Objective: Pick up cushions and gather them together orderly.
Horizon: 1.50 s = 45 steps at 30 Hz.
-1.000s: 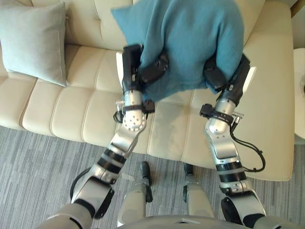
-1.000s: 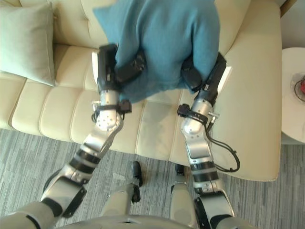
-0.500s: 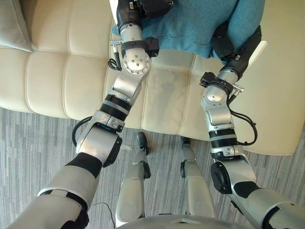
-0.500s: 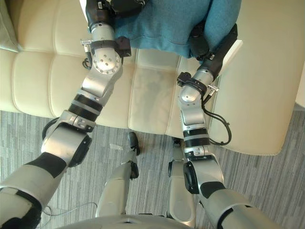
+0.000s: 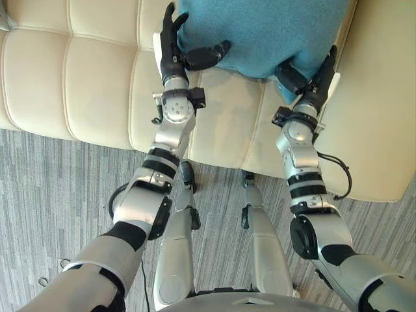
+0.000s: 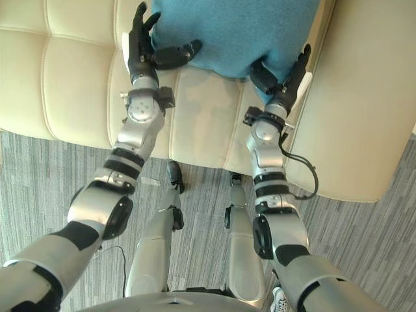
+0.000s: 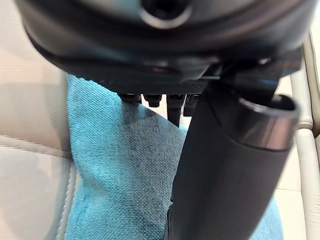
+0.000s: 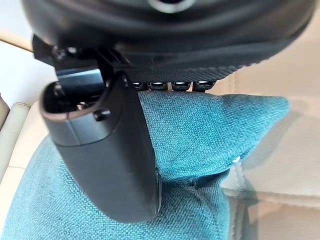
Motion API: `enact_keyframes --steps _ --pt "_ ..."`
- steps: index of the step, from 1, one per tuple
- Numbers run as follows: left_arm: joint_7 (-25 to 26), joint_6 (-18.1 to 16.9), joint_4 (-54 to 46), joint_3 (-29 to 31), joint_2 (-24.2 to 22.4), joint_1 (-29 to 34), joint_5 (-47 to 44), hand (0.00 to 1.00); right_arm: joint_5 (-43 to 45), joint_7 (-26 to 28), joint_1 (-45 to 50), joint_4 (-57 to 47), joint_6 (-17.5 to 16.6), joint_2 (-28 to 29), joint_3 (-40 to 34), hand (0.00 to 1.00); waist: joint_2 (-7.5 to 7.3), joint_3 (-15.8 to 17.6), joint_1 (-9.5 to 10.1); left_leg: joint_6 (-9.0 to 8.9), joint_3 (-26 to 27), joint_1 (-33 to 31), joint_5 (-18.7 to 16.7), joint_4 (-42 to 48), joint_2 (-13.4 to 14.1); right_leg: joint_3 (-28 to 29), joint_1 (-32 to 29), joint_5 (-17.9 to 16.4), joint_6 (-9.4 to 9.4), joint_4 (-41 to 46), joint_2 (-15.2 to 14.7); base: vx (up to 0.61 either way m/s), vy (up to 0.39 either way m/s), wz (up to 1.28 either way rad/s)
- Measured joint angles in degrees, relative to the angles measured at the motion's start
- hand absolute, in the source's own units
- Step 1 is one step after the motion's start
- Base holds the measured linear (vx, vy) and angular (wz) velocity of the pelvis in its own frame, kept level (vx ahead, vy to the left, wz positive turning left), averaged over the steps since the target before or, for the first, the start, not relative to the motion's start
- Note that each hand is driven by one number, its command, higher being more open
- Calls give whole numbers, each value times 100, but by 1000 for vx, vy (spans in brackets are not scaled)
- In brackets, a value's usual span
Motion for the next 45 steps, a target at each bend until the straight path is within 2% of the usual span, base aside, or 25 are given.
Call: enact_keyframes --steps 3,10,14,16,18,21,23,24,25,30,33,37,41,43,45 --pt "-45 6 -218 0 54 421 1 100 -7 105 578 -379 -9 -4 0 100 2 -3 20 -1 -5 137 -1 -56 23 0 101 -2 1 16 26 99 30 -2" --pt "-102 4 -1416 93 248 1695 -41 100 -277 303 1883 -1649 -119 -14 -6 100 0 -5 118 -63 -12 270 19 -21 209 -2 258 -29 -35 19 202 99 9 -4" --pt "-314 -66 -2166 209 126 2848 -250 100 -274 619 2821 -2122 -263 16 -1 100 -13 -23 175 -139 -27 526 -403 656 389 -46 825 -273 -192 56 312 118 7 -7" --pt "-479 -136 -2340 237 -48 3592 -314 100 -269 834 3433 -2213 -328 69 2 100 10 -161 212 -208 -16 718 -761 1044 545 -128 1121 -529 -222 250 391 126 -38 -9" --pt "-722 -136 -2332 274 -261 4544 -367 100 -220 1105 4214 -2219 -403 166 18 100 -30 -525 220 -208 -17 957 -925 1257 646 -175 1362 -737 -253 418 466 176 -33 -3" --pt "-959 -114 -2178 418 -434 5422 -366 100 -213 1475 4905 -2101 -478 318 70 100 -97 -711 264 -229 22 1470 -1085 1227 687 -173 1855 -899 -269 416 498 142 7 -5" --pt "-1112 -67 -1706 601 -532 5961 -357 100 -222 1757 5340 -1603 -488 379 211 100 -133 -1063 286 -258 45 1800 -1179 1177 705 -182 2160 -1026 -280 400 513 123 11 -2" --pt "-1155 -58 -1517 676 -536 6032 -348 100 -223 1837 5376 -1419 -485 384 247 100 -131 -1118 300 -299 61 1923 -1169 1139 706 -186 2256 -1041 -279 396 511 131 8 -8" --pt "-1262 20 -870 837 -535 6177 -335 100 -222 2023 5466 -842 -458 449 298 100 -104 -1394 311 -316 133 2177 -1165 1003 698 -214 2427 -1068 -280 369 505 91 5 -10" --pt "-1415 112 381 1190 -551 6294 115 100 -228 2259 5464 185 -421 522 338 100 41 -1821 379 -377 278 2776 -1088 578 637 -231 2848 -1074 -272 194 481 44 5 -9" --pt "-1483 148 955 1362 -564 6289 341 100 -225 2353 5430 897 -415 530 276 100 36 -2081 384 -392 291 3134 -933 174 556 -261 3080 -1091 -261 96 457 12 2 4" --pt "-1553 187 1393 1527 -506 6277 554 100 -219 2402 5300 1812 -348 562 202 100 -33 -2209 388 -394 329 3516 -735 -251 466 -252 3266 -1098 -259 59 449 -18 17 -1" --pt "-1590 191 1516 1568 -467 6246 564 100 -18 2445 5228 2069 -284 559 -10 100 -102 -2216 412 -379 539 3687 -673 -377 420 -40 3230 -1081 -237 132 442 -59 39 -24" --pt "-1594 192 1516 1557 -404 6189 608 100 38 2445 5110 2166 -252 585 1 100 -164 -2170 420 -362 646 3564 -731 -200 438 64 3052 -1068 -214 258 459 -82 23 -33" --pt "-1597 207 1501 1557 -338 6021 662 100 60 2442 5051 2170 -224 625 2 100 -285 -2101 417 -279 662 3191 -887 314 469 91 2865 -965 -60 315 415 -93 18 -15"
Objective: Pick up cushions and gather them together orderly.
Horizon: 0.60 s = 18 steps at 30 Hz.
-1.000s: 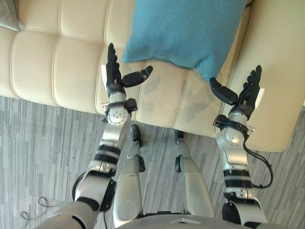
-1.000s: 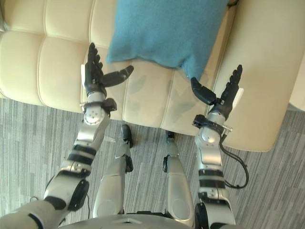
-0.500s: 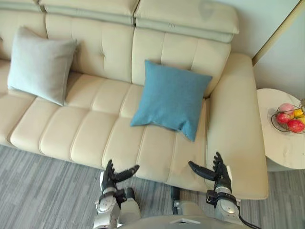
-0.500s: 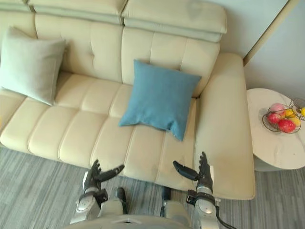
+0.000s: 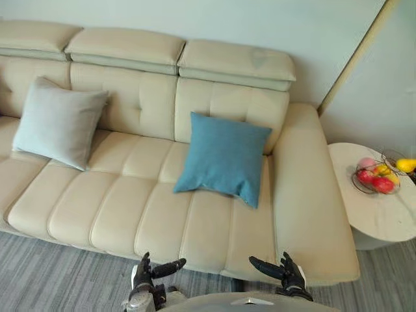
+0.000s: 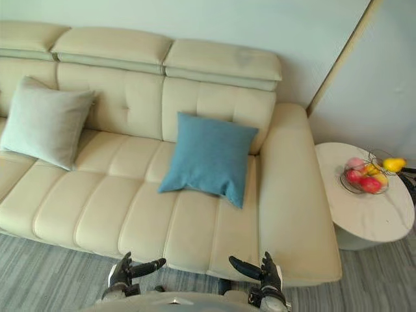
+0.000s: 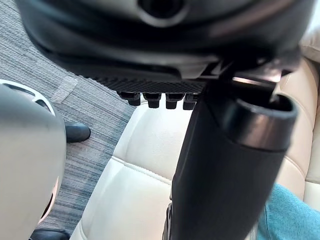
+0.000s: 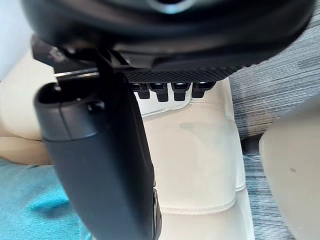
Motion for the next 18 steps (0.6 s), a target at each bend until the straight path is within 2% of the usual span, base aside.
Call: enact_keyframes --steps 1,2,3,4,6,7,9,10,11,12,13,14,15,16,18 --pt "1 34 -52 11 -32 -102 8 100 -1 -2 -118 37 11 -29 5 100 70 67 48 172 129 -310 -102 324 204 -19 -47 315 351 -195 73 -174 0 -22" --pt "-2 49 -62 15 -84 -204 44 100 2 3 -321 122 66 -32 -4 100 190 210 44 144 142 -361 -106 404 375 -475 -499 -460 -85 1409 35 -177 -5 -17" --pt "-1 51 -73 -3 -82 -213 57 100 -1 2 -331 127 66 -35 -4 100 179 212 41 147 113 -364 -108 446 381 -663 -632 -820 -155 2258 -73 -146 -58 18" --pt "-2 51 -157 -25 -75 -171 61 100 -3 -3 -307 180 57 -10 0 100 79 179 37 150 -44 -362 -109 551 334 -828 -566 -1228 83 3695 -353 -78 -71 40" --pt "-7 46 -233 -30 -63 -124 62 100 -6 0 -330 269 49 25 7 100 -28 119 58 133 -147 -504 -93 726 270 -802 -394 -1252 231 4278 -547 -63 -166 40" --pt "-3 49 -256 -25 -53 -138 62 100 -6 1 -363 285 50 50 5 100 -112 91 68 116 -208 -616 -82 883 238 -743 -396 -1299 343 4166 -568 -104 -242 15" --pt "-2 72 -268 18 -194 -171 78 100 -8 -11 -574 332 48 -33 -7 100 141 109 240 186 -250 -827 170 760 401 -766 -270 -1446 384 3515 -249 -114 -182 -1" --pt "-2 66 -320 6 -254 -136 80 100 -7 -33 -607 326 49 -45 -4 100 165 109 312 150 -233 -898 327 683 412 -785 -152 -1679 291 3259 -210 -149 -219 15" --pt "19 56 -373 -3 -242 -224 81 100 -6 -51 -681 326 53 -41 -2 100 91 149 332 25 -252 -1101 421 687 346 -901 -92 -2083 1 2825 -275 -200 -255 18" --pt "31 58 -369 -7 -245 -231 81 100 -5 -63 -735 326 52 -46 -1 100 105 156 358 -2 -265 -1210 472 701 332 -953 -40 -2152 -81 2582 -243 -220 -246 10" --pt "38 56 -364 -20 -248 -239 82 100 -5 -103 -872 323 48 -67 0 100 260 257 386 -43 -323 -1306 574 694 439 -1068 179 -2164 -119 2025 -88 -181 -117 0" --pt "40 60 -318 -36 -300 -256 85 100 -6 -119 -930 323 48 -101 -1 100 404 348 373 -80 -402 -1312 633 693 523 -1143 290 -2065 -234 1848 7 -221 -68 24" --pt "32 77 -315 -44 -354 -230 106 100 -6 -166 -921 323 51 -127 -2 100 527 400 331 -89 -453 -1284 887 531 599 -1321 399 -1946 -304 1720 112 -328 -44 57" --pt "38 70 -319 -42 -351 -224 107 100 -6 -189 -809 342 60 -124 -5 100 469 401 318 -125 -451 -1199 1199 153 543 -1508 404 -1874 -404 1622 94 -327 -25 68" --pt "30 69 -351 -32 -343 -273 108 100 0 -255 -814 384 96 -119 -22 100 440 432 322 -20 -450 -1196 751 560 472 -1656 354 -1771 -504 1599 31 -174 1 41"
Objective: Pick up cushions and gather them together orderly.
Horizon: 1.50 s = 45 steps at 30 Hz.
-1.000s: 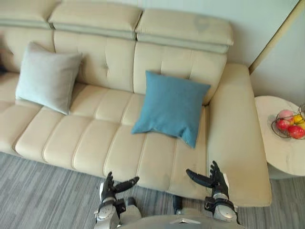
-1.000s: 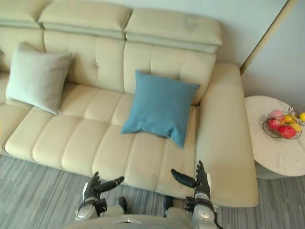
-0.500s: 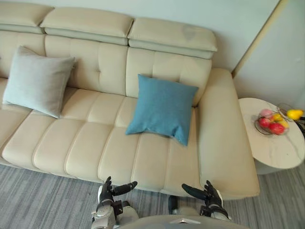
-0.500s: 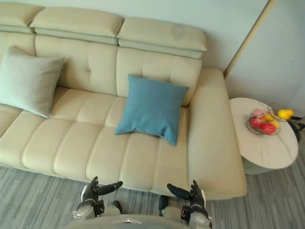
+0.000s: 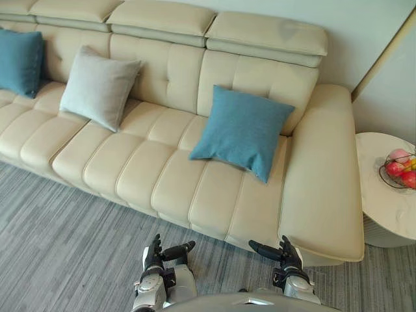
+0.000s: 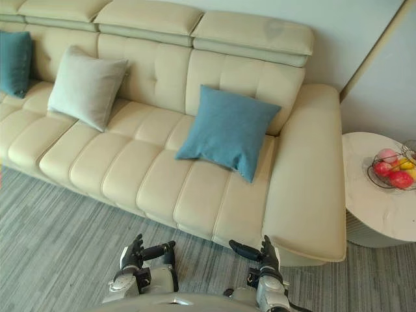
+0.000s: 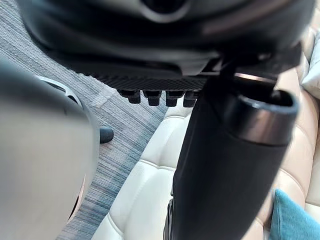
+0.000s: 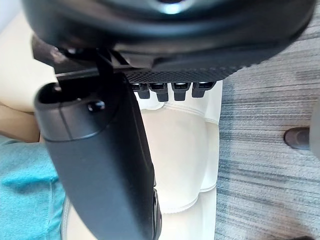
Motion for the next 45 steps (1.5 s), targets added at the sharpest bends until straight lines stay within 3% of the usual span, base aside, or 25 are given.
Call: enact_keyframes --steps 1,2,5,6,7,11,17,22,23,34,45 --pt "3 0 0 3 7 -4 0 100 0 -11 0 0 8 -11 -2 100 -25 15 -7 11 -36 -5 -121 138 -31 -6 -22 21 -4 9 -28 -109 38 14" --pt "6 0 3 2 39 -11 1 100 -2 -7 1 1 18 -44 -2 100 -77 41 -14 31 -141 13 -564 655 -109 5 -89 105 11 13 -134 -129 83 4" --pt "-19 2 65 29 29 -9 10 100 -12 39 65 4 56 -84 -62 100 -84 45 -47 41 -245 387 -1434 1375 -169 85 -116 302 190 -64 -316 -123 156 -1" --pt "-21 3 85 51 9 -7 10 100 -16 47 77 4 64 -85 -93 100 -61 31 -54 11 -256 467 -1517 1324 -170 94 -116 342 234 -106 -319 -160 280 -14" --pt "-28 21 154 64 -19 10 13 100 -44 105 51 103 94 -41 -212 100 -48 -27 -70 -6 -217 634 -1627 859 -293 182 -108 521 396 -330 -313 -141 237 -14" --pt "-27 33 265 50 201 115 40 100 -56 253 138 397 191 201 -242 100 -321 -235 -166 224 47 1020 -1215 -34 -737 319 142 1027 520 -1103 -572 -64 186 -14" --pt "-36 100 639 9 192 156 273 100 -25 262 150 553 192 82 -782 100 -157 -390 -281 328 92 1420 -966 -596 -1042 367 520 1315 572 -1651 -681 6 64 0" --pt "-70 106 809 11 238 135 444 100 129 264 145 792 197 0 -933 100 -141 -445 -285 292 41 1701 -892 -809 -1018 374 750 1322 554 -1804 -576 61 -27 -3" --pt "-165 108 1036 174 284 61 451 100 383 291 158 1129 193 -117 -1126 100 -167 -430 -309 283 -106 2089 -885 -1147 -1035 509 954 1278 366 -1929 -499 0 0 0" --pt "-241 108 1034 246 266 61 424 100 376 308 170 1128 199 -117 -1122 100 -118 -337 -327 279 -58 2258 -820 -1315 -1033 489 1030 1269 363 -1886 -502 -1 0 -1" --pt "-501 231 1003 505 189 36 -10 100 126 482 167 809 396 -139 -1112 100 -40 -3 -433 206 255 2460 -828 -1271 -919 545 1038 1130 540 -1546 -519 -33 -14 -7"
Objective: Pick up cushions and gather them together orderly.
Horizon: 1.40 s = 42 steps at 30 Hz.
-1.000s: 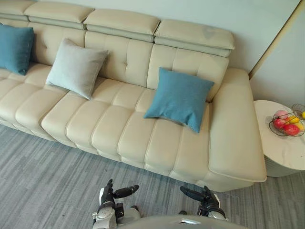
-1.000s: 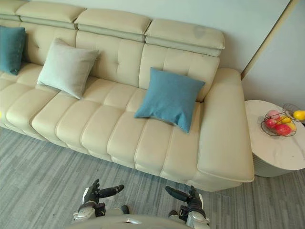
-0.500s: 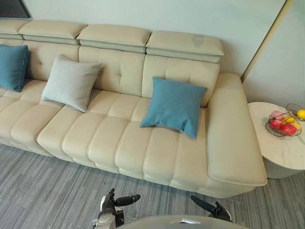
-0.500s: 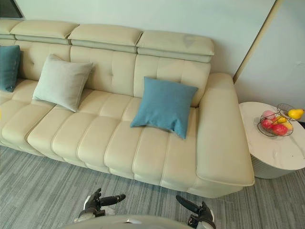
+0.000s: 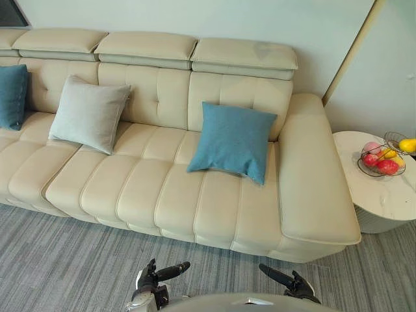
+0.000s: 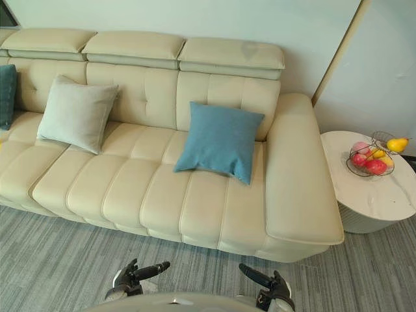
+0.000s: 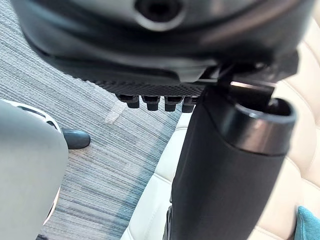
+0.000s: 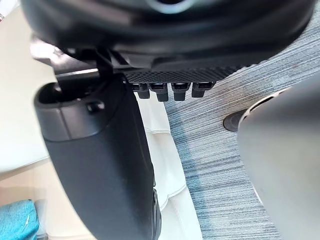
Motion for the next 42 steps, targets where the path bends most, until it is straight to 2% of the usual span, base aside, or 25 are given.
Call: enact_keyframes --steps 4,10,12,13,14,15,16,17,18,19,20,21,22,24,25,27,28,29,31,32,34,36,38,41,42 --pt "-18 16 -9 -2 -52 -37 4 100 -20 -2 17 -119 26 6 1 100 32 58 -13 -32 55 -75 -110 230 86 44 -93 -91 1 173 28 -21 -19 -7" --pt "-21 28 -13 156 -133 -122 8 100 -200 -14 -17 -317 52 -9 493 100 -13 89 -22 -5 49 -556 -527 1118 167 809 -900 -171 -34 823 150 -35 2 -55" --pt "-7 30 15 283 -98 -177 8 100 -306 -11 -84 -349 48 -11 739 100 -99 137 -24 -10 481 -554 -735 1320 257 1186 -1199 -85 10 1018 284 -95 60 -130" --pt "8 37 22 417 -90 -184 4 100 -411 -10 -165 -363 37 -11 905 100 -144 148 3 -24 947 -526 -848 1433 397 1083 -1427 203 -101 1020 429 -157 22 -173" --pt "18 40 22 447 -85 -186 4 100 -414 -12 -212 -364 28 9 949 100 -102 134 28 -19 1146 -508 -859 1423 499 974 -1461 297 -185 971 467 -116 -6 -172" --pt "25 46 24 445 -63 -155 13 100 -414 -13 -271 -370 16 20 978 100 -90 172 58 -20 1484 -484 -885 1430 606 656 -1526 323 -365 907 458 -107 -30 -198" --pt "10 59 22 412 -13 -184 27 100 -422 -5 -342 -415 29 90 969 100 -171 194 29 -32 2104 -279 -876 1424 663 -942 -1685 -81 -736 1589 58 -40 -14 -188" --pt "16 59 23 407 -13 -182 25 100 -422 -7 -322 -423 28 93 964 100 -177 188 29 -44 2262 -224 -869 1415 683 -1363 -1666 -196 -786 1743 -69 -26 -28 -199" --pt "16 59 24 397 -12 -185 27 100 -454 -7 -276 -418 33 100 912 100 -169 185 27 -83 2655 -71 -846 1405 752 -2247 -1490 -425 -931 2028 -334 41 -44 -160" --pt "15 65 36 378 -8 -182 33 100 -464 -14 -247 -424 25 95 894 100 -164 178 13 -158 2978 39 -796 1395 803 -2698 -1346 -677 -896 2169 -493 42 -66 -163" --pt "14 66 46 350 -3 -174 57 100 -468 -18 -231 -419 20 76 884 100 -167 177 0 -207 3079 75 -767 1369 813 -2748 -1326 -785 -799 2172 -512 50 -125 -133" --pt "13 68 136 187 23 -236 128 100 -476 -15 -233 -358 21 -3 833 100 -167 177 -41 -238 3058 142 -691 1274 773 -2630 -1381 -783 -779 2094 -370 15 -246 -103" --pt "-20 75 258 -45 59 -268 153 100 -507 -22 -218 -160 7 -67 602 100 -31 113 -61 -149 2774 150 -552 997 752 -2453 -1373 -687 -854 1775 -84 1 -223 -98" --pt "-67 111 261 -313 19 -310 247 100 -506 -88 -248 -27 19 -248 425 100 84 117 -87 -97 2333 140 -463 795 710 -2271 -1380 -637 -847 1499 192 -18 -187 -70" --pt "-98 129 262 -343 29 -365 247 100 -512 -114 -238 64 26 -318 335 100 86 117 -208 -168 2299 104 -335 937 774 -2241 -1360 -680 -906 1477 247 -2 -172 -31" --pt "-105 127 252 -337 30 -433 250 100 -511 -125 -215 198 46 -371 273 100 0 173 -250 -192 2314 -8 -306 1550 976 -2089 -1320 -695 -931 1403 334 36 -179 -33" --pt "-103 126 248 -315 45 -467 247 100 -508 -121 -220 263 78 -347 227 100 -55 206 -228 -157 2294 -185 -327 2169 1196 -1864 -1267 -693 -932 1334 445 57 -228 -88" --pt "-90 126 248 -236 52 -446 244 100 -509 -124 -190 263 104 -321 228 100 -31 222 -202 -63 1893 -418 -551 2904 1365 -1574 -1199 -686 -944 1249 618 43 -160 -95" --pt "-84 106 196 -236 14 -411 229 100 -508 -128 -172 298 142 -381 225 100 34 270 -197 -177 1087 -715 -905 3359 1247 -1250 -1095 -691 -951 1150 805 59 -48 -115" --pt "-106 99 135 -248 -2 -399 226 100 -507 -131 -131 362 176 -399 223 100 53 292 -193 -200 608 -968 -1157 3372 987 -955 -968 -707 -976 1096 885 91 -2 -118" --pt "-103 95 72 -206 -17 -387 210 100 -504 -139 -28 340 184 -388 222 100 50 294 -186 -193 339 -1235 -1239 3263 854 -682 -890 -706 -975 1081 942 97 -12 -101" --pt "-97 45 -46 5 -82 -353 27 100 -504 -147 16 294 188 -384 234 100 46 293 -118 -218 -651 -1733 -1223 2810 474 -117 -891 -705 -965 1120 1030 112 1 -125" --pt "-98 41 -70 9 -79 -353 -88 100 -492 -184 22 268 189 -383 256 100 44 294 -91 -196 -1150 -1851 -1195 2516 309 172 -898 -739 -922 1210 1056 163 69 -113" --pt "-97 31 -76 6 -111 -295 -145 100 -410 -219 67 159 184 -398 286 100 121 244 -57 -28 -1314 -1859 -1049 2103 345 756 -912 -884 -770 1392 1222 229 171 -122" --pt "-99 39 -48 10 -122 -260 -162 100 -410 -219 82 118 180 -401 287 100 155 204 -46 -41 -1251 -1711 -648 1953 401 1039 -933 -1005 -715 1553 1305 205 184 -121"
